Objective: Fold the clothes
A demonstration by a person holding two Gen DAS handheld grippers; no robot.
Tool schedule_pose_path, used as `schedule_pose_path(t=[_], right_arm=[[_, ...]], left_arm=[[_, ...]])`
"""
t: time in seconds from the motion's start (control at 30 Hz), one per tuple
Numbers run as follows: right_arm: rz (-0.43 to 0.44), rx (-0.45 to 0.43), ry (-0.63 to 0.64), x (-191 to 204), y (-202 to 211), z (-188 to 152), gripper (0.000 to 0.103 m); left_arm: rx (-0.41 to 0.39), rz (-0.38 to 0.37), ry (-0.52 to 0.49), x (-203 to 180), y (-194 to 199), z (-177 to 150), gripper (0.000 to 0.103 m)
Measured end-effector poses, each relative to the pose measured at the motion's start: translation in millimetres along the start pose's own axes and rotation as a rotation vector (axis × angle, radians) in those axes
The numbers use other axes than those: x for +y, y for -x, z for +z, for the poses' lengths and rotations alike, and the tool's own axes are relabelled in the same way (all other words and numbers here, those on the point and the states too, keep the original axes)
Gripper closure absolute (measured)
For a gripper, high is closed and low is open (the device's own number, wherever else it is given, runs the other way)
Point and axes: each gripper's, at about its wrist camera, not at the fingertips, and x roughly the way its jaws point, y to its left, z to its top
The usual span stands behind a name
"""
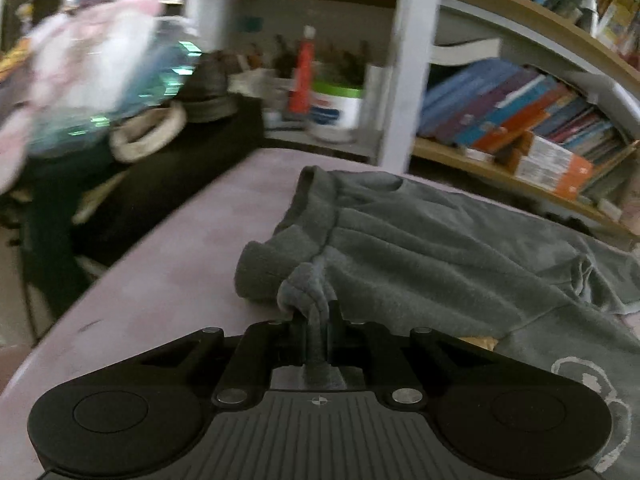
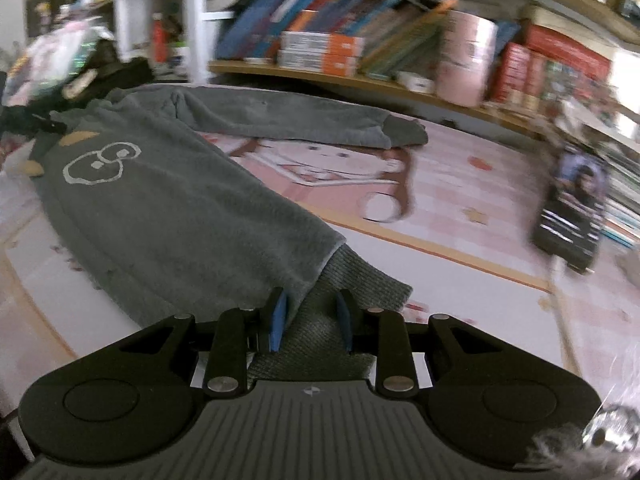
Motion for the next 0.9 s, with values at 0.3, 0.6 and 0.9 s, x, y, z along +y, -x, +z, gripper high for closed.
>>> schedule_pose_path(t=[0.3, 0.6, 0.9], right_arm=[[0.008, -0.014, 0.000, 2.4, -5.8, 2.6, 0.077], [0.008, -0.029, -0.041, 2.9, -2.1, -1.1, 0.075], [0.021, -0.034, -0.076, 4.9, -1.2, -3.3, 0.074]], left_arm=[[0.032, -0.027, 0.121, 47.3, 13.7, -11.8, 0.088], [-0.009, -0.079, 0.217, 66.4, 29.5, -16.4, 0.054], [-0.022, -0.072, 0.329, 88.8, 35.1, -26.8, 0.094]])
